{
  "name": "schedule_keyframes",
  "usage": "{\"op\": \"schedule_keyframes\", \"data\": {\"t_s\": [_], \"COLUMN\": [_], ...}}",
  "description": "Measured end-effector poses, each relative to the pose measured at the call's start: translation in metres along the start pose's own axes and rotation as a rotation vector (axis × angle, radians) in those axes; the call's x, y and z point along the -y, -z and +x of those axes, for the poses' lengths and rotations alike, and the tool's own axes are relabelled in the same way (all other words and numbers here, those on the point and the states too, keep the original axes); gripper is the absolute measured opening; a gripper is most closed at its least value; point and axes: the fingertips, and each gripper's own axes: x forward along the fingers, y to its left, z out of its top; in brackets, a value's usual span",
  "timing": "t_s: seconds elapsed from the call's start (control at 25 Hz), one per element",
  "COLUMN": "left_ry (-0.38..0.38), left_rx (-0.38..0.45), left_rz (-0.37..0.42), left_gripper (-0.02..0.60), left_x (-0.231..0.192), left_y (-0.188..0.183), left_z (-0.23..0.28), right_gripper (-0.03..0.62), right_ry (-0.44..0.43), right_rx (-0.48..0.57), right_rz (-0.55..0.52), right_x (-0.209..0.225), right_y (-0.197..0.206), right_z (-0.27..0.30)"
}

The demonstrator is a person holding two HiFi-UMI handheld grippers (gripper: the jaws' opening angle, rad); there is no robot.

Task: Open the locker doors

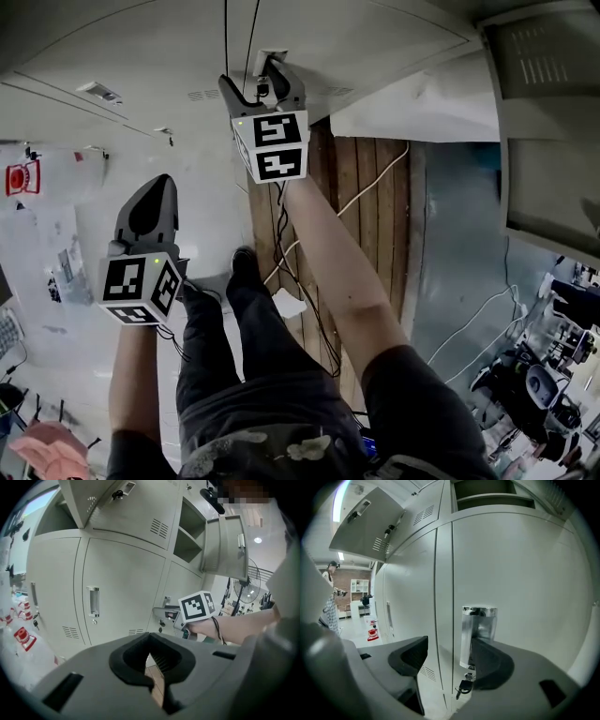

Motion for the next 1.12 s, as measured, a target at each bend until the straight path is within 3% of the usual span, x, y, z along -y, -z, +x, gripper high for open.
{"op": "schedule_keyframes", "data": {"t_s": [0.28, 0.68, 1.12], "left_ry": [0.008, 0.046, 0.105], "left_rx": [-0.001, -0.019, -0.026], "left_rz": [-0.007, -0.010, 0.030], "left_gripper": [0.009, 0.009, 0.009], "left_x": [0.006, 0.030, 0.056], "left_y": [0.005, 0.019, 0.021], "left_z": [-0.005, -0.015, -0.030], "right_gripper": [0.301, 0.144, 0.140], "right_ry": [0.023, 0.166, 0.107], "right_rx": [0.049, 0.019, -0.026], "right_rz": [0.103, 0.167, 0.089], "right_x": [-0.002, 0.003, -0.001], "right_y": [-0.001, 0.017, 0.037], "right_z": [-0.005, -0.052, -0.106]}}
